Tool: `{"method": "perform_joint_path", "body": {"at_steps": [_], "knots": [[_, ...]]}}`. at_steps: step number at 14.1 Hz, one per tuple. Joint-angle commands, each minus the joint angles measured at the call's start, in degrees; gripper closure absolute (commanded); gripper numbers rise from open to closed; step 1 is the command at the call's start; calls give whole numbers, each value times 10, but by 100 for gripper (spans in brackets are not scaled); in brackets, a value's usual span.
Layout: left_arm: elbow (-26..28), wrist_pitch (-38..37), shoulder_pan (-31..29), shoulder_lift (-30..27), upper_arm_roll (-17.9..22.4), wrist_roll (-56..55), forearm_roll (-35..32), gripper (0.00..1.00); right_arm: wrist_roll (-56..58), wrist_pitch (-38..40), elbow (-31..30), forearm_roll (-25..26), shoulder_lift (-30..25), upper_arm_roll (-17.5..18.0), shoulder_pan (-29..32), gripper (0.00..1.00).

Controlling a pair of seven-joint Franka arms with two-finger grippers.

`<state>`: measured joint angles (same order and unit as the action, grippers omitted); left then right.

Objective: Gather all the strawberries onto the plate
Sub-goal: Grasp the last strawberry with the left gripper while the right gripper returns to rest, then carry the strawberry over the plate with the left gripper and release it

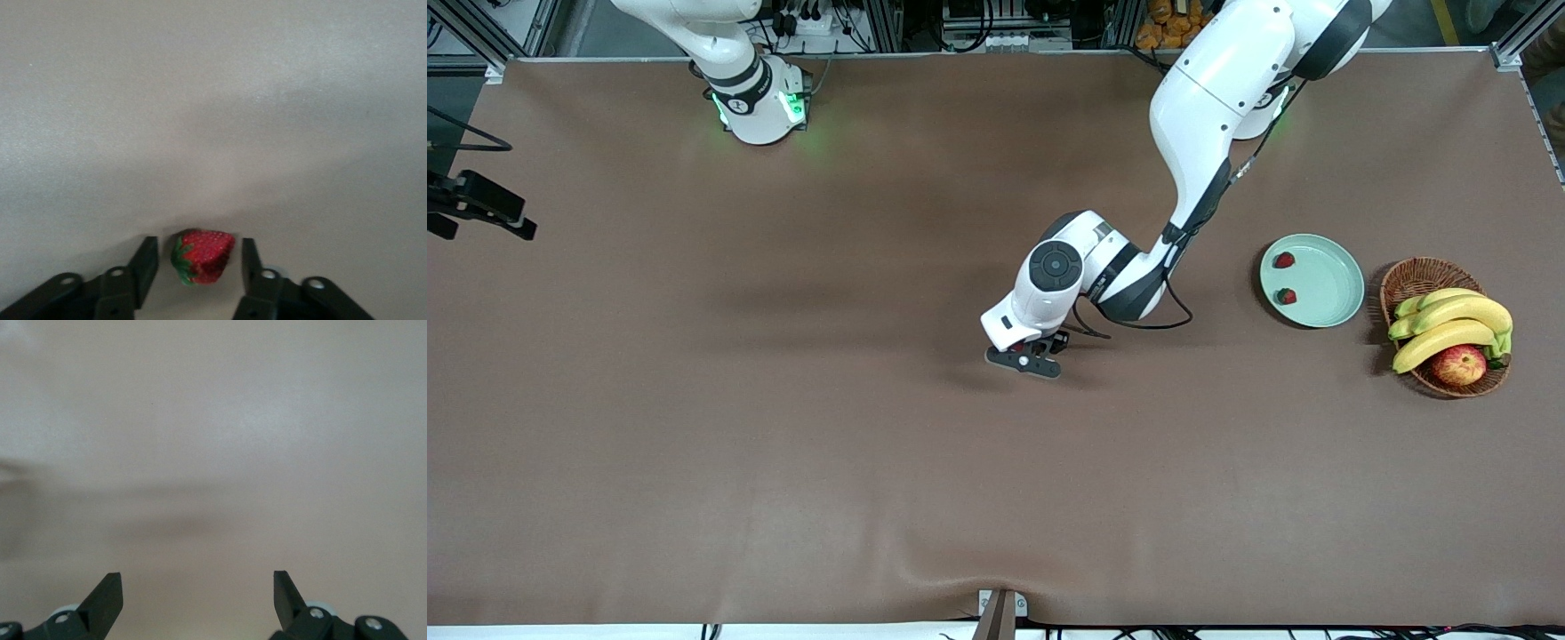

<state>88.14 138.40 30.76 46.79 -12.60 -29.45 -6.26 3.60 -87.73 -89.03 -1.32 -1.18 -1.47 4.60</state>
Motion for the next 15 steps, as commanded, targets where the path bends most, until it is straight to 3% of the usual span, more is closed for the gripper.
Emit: {"method": "perform_joint_path", "body": {"at_steps": [1, 3, 8, 15], "knots": [[-9, -1, 4, 4, -1, -11, -11, 58, -8, 10, 5, 6, 3, 9, 3, 0], [-8, -1, 3, 3, -1, -9, -11, 62, -9, 10, 5, 6, 4, 10, 1, 0], [-10, -23, -8, -13, -1, -7, -11, 94, -10, 10, 4, 0, 7, 10, 3, 0], [-2, -94, -80, -64, 0, 79, -12, 99, -13, 9, 5, -2, 7, 10, 3, 0]]}}
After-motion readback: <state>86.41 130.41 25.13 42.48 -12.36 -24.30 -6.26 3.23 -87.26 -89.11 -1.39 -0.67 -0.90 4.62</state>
